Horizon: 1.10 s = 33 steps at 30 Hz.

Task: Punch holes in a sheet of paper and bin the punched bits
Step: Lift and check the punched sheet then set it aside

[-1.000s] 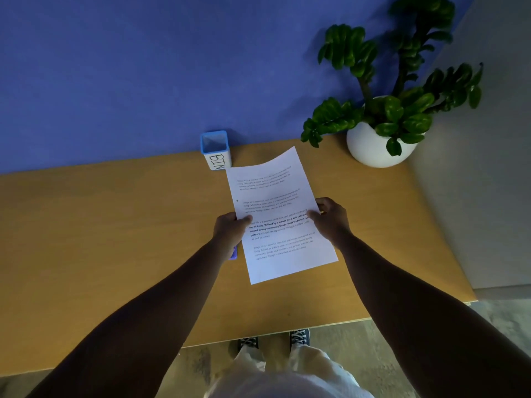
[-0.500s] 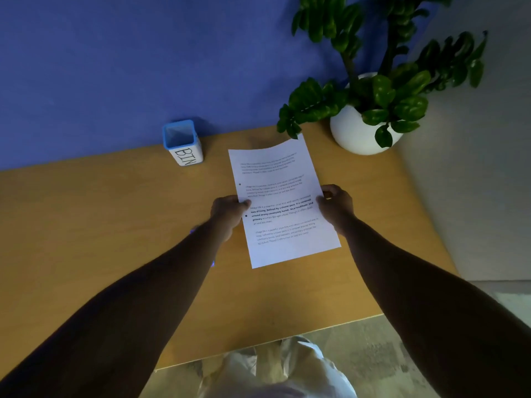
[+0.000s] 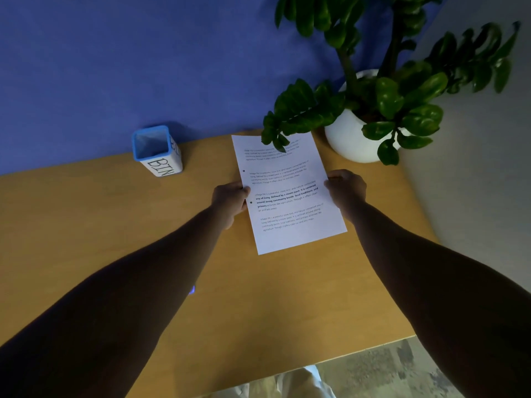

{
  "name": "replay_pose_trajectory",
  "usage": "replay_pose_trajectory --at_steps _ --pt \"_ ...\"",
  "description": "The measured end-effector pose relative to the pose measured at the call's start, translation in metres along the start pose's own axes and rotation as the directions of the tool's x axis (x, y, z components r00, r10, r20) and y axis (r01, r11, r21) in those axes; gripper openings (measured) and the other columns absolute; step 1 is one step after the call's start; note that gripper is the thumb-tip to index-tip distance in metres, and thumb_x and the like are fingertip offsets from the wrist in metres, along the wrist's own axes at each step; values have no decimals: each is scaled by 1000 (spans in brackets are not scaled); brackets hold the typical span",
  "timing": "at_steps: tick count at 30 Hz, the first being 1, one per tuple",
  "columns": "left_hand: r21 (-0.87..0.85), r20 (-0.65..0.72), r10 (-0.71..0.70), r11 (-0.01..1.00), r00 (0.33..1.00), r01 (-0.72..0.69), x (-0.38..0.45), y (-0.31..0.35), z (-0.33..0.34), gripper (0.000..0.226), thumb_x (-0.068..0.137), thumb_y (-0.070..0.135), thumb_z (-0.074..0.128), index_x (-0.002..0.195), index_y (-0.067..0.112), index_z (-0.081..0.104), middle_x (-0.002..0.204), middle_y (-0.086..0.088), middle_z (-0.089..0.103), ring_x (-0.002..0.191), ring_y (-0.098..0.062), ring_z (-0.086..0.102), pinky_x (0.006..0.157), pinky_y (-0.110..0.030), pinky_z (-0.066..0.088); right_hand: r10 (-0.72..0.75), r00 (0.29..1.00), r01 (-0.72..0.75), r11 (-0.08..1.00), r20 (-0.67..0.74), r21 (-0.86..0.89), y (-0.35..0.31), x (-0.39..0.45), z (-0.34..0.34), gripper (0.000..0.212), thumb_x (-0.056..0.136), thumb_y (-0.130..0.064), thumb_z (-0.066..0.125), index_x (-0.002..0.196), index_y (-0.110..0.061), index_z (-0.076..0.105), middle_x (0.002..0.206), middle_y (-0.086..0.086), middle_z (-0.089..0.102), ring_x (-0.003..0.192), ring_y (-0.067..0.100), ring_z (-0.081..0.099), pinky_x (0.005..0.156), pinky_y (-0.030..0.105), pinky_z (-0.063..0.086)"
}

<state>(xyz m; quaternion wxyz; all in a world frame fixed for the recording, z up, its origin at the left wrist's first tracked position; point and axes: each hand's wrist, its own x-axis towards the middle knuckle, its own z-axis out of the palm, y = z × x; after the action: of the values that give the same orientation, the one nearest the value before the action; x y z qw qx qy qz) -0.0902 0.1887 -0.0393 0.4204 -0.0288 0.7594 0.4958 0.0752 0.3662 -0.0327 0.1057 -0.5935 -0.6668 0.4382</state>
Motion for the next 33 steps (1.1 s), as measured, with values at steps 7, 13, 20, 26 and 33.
replay_pose_trajectory --at_steps 7,13,20,26,33 --pt "-28 -40 -3 1000 999 1 23 4 7 23 94 11 66 116 7 70 111 -10 73 97 -20 71 82 -29 59 -11 999 10 1000 -52 -15 -1 23 6 26 89 -15 59 112 -19 71 112 4 69 86 15 54 46 15 35" --pt "24 -123 12 1000 992 -9 34 -7 8 26 88 14 74 113 10 73 104 -9 75 88 -19 73 82 -31 61 -8 998 5 999 -60 -45 5 30 12 26 88 -16 58 110 -19 71 111 4 69 89 18 58 52 18 39" --pt "205 -265 139 975 954 -86 25 -10 5 8 79 25 73 85 29 76 77 8 75 77 -15 72 78 -31 61 0 992 -17 992 -129 -125 10 32 14 33 89 -8 46 111 -15 69 112 8 68 87 18 53 54 13 38" --pt "269 -273 181 957 945 -106 21 -13 1 13 80 29 71 68 36 70 75 11 74 72 -15 71 74 -32 61 -48 984 22 989 -172 -148 13 21 20 27 89 -11 49 108 -12 69 106 7 70 89 22 61 70 24 43" --pt "424 -259 295 890 920 -166 8 -19 -16 20 86 32 65 102 29 77 100 11 76 91 -11 69 75 -23 49 -345 931 303 910 -116 -282 18 -11 41 30 93 -25 55 120 -13 63 125 4 65 118 23 54 89 33 45"
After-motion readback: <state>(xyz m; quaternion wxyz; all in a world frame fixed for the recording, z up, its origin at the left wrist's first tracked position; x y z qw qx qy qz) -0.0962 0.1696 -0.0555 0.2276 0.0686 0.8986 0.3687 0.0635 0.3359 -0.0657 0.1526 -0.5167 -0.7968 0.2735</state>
